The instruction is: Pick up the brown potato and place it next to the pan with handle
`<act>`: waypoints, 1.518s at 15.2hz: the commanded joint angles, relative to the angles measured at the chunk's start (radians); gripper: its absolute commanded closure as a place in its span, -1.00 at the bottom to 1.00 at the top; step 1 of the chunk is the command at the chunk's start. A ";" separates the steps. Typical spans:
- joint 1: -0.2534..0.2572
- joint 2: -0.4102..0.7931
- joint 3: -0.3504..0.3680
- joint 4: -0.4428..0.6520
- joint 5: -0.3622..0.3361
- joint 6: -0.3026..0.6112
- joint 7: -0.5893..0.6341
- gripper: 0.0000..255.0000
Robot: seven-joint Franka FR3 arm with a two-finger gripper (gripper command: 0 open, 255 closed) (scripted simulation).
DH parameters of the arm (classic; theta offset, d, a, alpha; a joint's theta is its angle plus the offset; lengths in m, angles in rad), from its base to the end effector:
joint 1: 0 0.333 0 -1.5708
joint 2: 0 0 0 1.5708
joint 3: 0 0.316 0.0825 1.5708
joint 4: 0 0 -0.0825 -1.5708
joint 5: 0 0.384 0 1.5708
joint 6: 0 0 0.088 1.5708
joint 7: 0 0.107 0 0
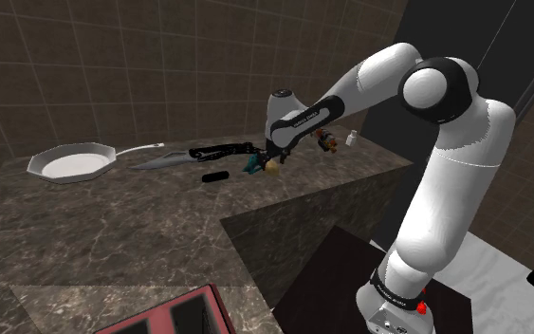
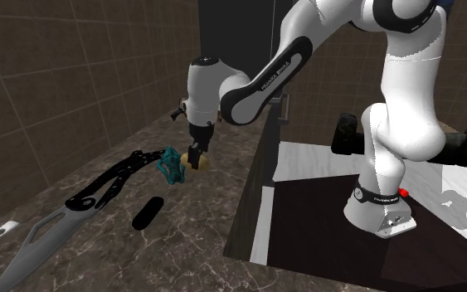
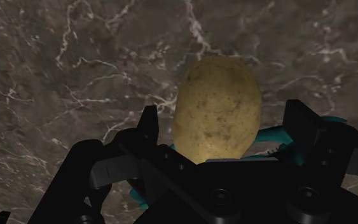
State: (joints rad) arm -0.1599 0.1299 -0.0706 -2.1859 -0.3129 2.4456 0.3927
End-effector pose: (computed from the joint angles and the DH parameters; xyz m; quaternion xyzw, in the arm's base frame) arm 0.5472 -0.1283 0.3415 0.9725 -0.1941 0.0726 0.1064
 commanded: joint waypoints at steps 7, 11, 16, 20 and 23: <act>-0.007 0.053 -0.007 0.001 -0.011 0.053 0.007 -1.00; -0.007 0.052 -0.007 0.001 -0.011 0.053 0.007 -1.00; -0.007 0.052 -0.007 0.001 -0.011 0.053 0.007 1.00; -0.007 0.052 -0.007 0.001 -0.011 0.053 0.007 1.00; -0.007 0.035 -0.005 0.008 -0.004 0.029 -0.002 1.00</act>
State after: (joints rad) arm -0.1667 0.1712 -0.0768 -2.1809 -0.3191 2.4842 0.3935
